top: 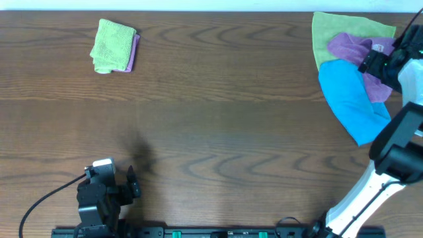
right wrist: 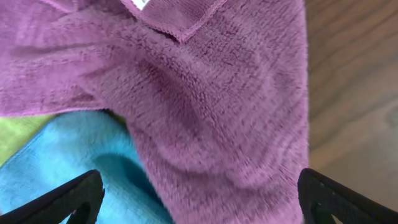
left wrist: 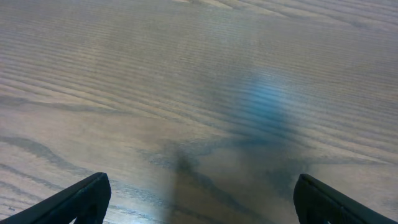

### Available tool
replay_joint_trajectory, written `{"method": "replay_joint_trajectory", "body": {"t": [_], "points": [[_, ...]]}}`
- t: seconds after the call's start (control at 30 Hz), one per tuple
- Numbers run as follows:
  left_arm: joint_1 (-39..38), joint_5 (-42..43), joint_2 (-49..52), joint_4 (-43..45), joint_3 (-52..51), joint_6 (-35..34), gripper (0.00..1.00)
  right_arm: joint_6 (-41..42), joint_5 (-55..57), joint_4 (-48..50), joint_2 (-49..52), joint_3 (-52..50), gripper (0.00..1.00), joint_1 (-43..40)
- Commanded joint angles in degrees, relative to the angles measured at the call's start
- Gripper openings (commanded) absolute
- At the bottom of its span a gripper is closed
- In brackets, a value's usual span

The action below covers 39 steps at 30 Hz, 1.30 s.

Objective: Fold the cloth
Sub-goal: 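Reach the right gripper to the purple cloth on the pile and grasp it, then drag the purple cloth left to the table center with the right gripper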

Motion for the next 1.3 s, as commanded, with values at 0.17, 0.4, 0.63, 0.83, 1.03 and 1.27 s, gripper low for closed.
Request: {"method": "replay_joint_trajectory", "body": {"t": [0.17, 0.4, 0.63, 0.83, 1.03, 1.27], "points": [[-0.26, -0.44, -0.37, -1.86, -0.42, 1.25, 0.95, 2.05, -0.87, 3.48, 1.66, 0.96, 0.96, -0.22], [-0.26, -0.44, -0.37, -1.86, -0.42, 1.25, 0.95, 3.17, -0.9, 4.94, 4.72, 0.96, 0.88, -0.26], [-0.26, -0.42, -0.37, -1.86, -0.42, 1.25, 0.95, 3.13, -0.85, 6.64, 5.03, 0.98, 0.35, -0.28], [-0.26, -0.44, -0.37, -1.86, -0.42, 1.25, 0.95, 3.13, -0.87, 6.27, 3.96, 1.03, 0.01, -0.24], [-0.26, -0.44, -0.37, -1.88, -0.42, 1.25, 0.95, 1.01, 3.45, 6.8, -4.26, 1.05, 0.01, 0.22], [-0.26, -0.42, -0.37, -1.86, -0.42, 1.25, 0.95, -3.98, 3.41, 4.79, -16.87, 1.05, 0.04, 1.73]]}}
